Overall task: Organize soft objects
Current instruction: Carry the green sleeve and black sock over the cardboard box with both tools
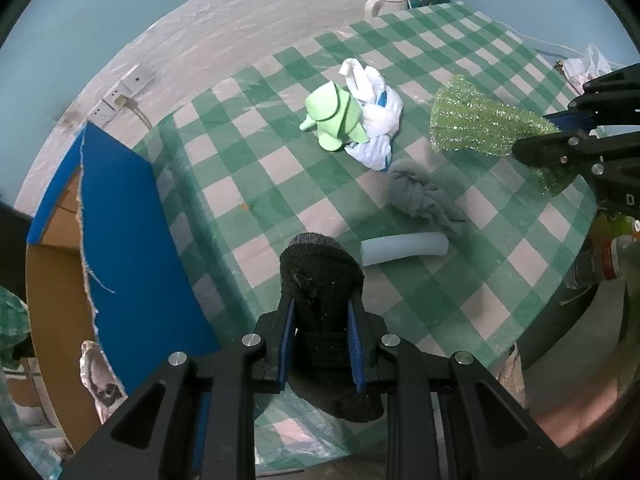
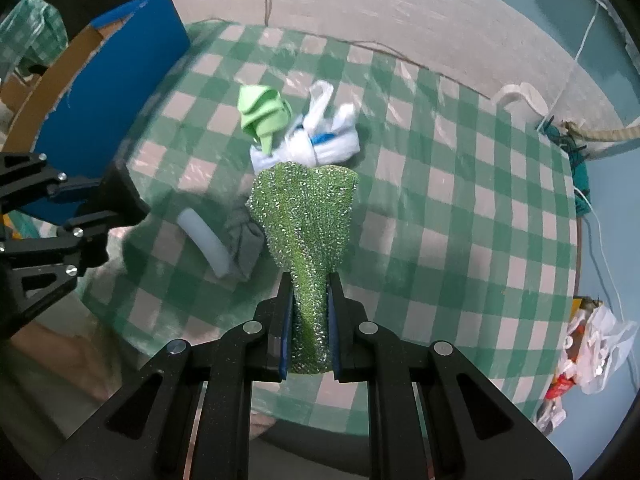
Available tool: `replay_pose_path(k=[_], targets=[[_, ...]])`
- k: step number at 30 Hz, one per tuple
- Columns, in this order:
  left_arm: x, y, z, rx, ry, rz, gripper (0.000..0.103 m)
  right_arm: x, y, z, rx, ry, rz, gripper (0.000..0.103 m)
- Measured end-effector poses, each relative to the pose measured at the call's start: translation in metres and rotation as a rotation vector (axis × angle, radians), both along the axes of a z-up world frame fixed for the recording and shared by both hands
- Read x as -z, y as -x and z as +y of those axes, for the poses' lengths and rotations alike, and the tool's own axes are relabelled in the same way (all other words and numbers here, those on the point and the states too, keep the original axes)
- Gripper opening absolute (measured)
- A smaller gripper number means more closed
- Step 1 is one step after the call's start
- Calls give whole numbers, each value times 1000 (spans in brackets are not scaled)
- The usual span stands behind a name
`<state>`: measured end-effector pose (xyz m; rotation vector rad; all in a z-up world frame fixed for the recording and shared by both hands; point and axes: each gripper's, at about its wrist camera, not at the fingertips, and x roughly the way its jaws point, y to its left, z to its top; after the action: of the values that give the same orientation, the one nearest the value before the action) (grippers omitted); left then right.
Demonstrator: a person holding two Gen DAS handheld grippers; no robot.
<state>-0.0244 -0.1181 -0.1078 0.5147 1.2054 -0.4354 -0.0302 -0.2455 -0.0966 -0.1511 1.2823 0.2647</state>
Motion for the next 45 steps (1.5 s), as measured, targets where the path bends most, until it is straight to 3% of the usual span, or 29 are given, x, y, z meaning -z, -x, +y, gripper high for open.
replay_pose_path(k=[25,45], targets=[[-53,-11,32,-77,59,-116,24,-43,-22,29,-33,-63,-89,13],[-81,-24,101,-213,125,-148,24,-75,-42,95,-127,-91,-138,13]])
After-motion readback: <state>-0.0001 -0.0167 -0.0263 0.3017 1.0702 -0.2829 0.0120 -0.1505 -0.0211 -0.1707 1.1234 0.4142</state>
